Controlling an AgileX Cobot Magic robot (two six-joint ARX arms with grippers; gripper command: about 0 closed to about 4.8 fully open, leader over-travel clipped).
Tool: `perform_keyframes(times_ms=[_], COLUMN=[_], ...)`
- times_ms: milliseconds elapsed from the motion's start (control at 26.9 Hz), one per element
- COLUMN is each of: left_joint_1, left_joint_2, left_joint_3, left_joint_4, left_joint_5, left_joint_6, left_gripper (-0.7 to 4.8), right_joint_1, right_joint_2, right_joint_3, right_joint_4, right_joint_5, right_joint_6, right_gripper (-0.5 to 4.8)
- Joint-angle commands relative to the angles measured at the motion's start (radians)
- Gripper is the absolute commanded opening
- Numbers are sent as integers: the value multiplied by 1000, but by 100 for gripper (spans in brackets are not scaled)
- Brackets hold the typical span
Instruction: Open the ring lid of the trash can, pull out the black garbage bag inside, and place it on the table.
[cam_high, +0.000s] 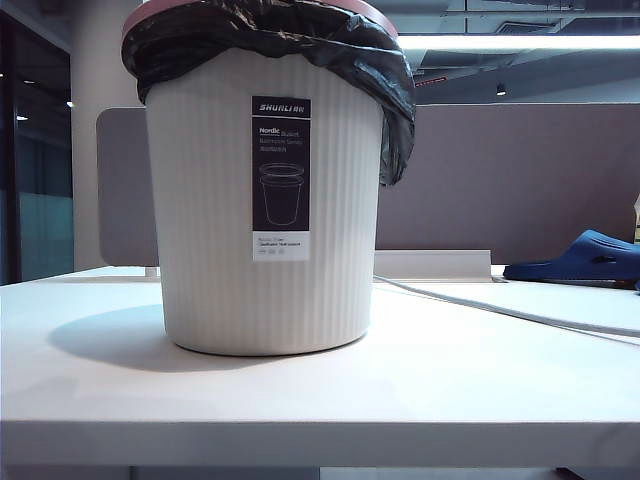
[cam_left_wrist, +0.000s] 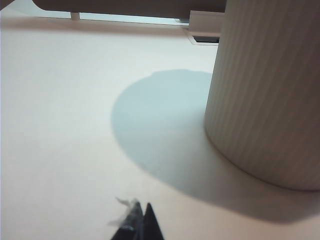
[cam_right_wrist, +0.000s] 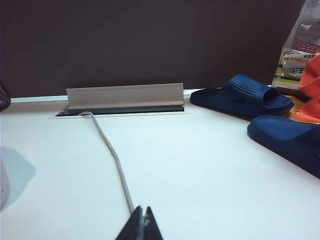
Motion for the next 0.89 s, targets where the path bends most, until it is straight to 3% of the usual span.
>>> perform_keyframes(times_ms=[37,633,744,893], left_joint_1=[0,0,0,0], left_joint_2=[1,1,1,1], left_joint_3=[-3,-3,-2,-2], left_joint_4=[-3,-3,-2,2], left_joint_5=[3,11,34,75], left_joint_6=[0,-5,-98,-289], left_gripper=[-5,-5,-5,-5], right_joint_1=[0,1,1,1], right_joint_2=[1,1,1,1], right_joint_3=[-1,-1,-1,-1], right_joint_4=[11,11,11,19], right_joint_5=[-2,-4,-51,-159], right_joint_6=[-1,118,253,383], right_gripper=[-1,-1,-1,-1])
